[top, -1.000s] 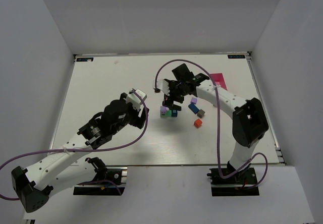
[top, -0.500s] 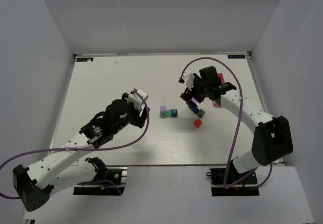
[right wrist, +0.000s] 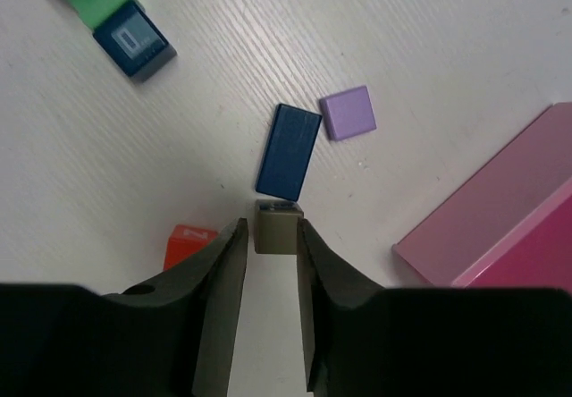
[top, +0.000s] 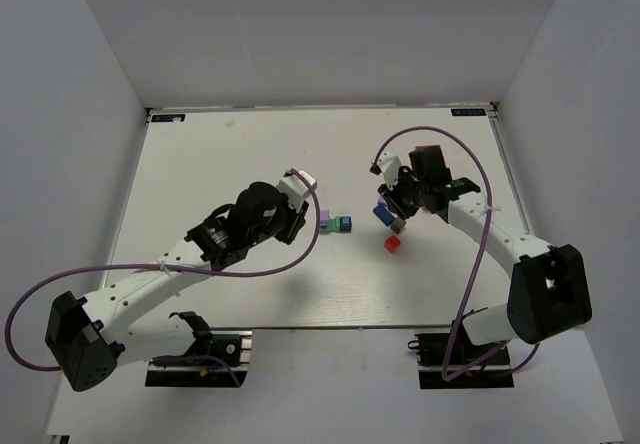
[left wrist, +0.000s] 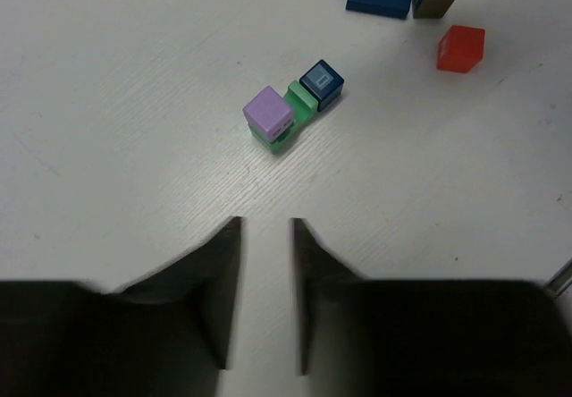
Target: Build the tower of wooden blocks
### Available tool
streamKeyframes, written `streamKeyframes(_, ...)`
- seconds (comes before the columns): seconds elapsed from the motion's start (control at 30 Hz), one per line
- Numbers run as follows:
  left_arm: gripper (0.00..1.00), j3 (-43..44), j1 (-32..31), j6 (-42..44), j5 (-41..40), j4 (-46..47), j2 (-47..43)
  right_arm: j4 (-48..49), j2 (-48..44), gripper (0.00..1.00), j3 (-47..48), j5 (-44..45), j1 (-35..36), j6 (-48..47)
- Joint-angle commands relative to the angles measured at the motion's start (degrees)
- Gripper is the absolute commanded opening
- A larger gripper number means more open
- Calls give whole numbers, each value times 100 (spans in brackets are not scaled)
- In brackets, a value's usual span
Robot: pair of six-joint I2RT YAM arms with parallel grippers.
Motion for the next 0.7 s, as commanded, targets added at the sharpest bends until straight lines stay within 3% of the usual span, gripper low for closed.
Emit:
streamKeyframes(0.0,48,133,25,34,-63,-27,-14,148,26,36,-143,168,-81,18)
streamKeyframes(0.03,66,72,25,34,-63,-27,-66,156,61,38,-204,203,-107,27)
streamKeyframes(0.13,78,-121,25,95,-63,34,-216,113,26,47,-265,265,-108,18)
streamKeyframes(0.57,79,-192,25,148,103,34,-339,-11,263,50,-301,643,-99,-184)
streamKeyframes(0.67,79,-192,25,148,104,34,-339,-2,377,55,-275,591,-99,-175)
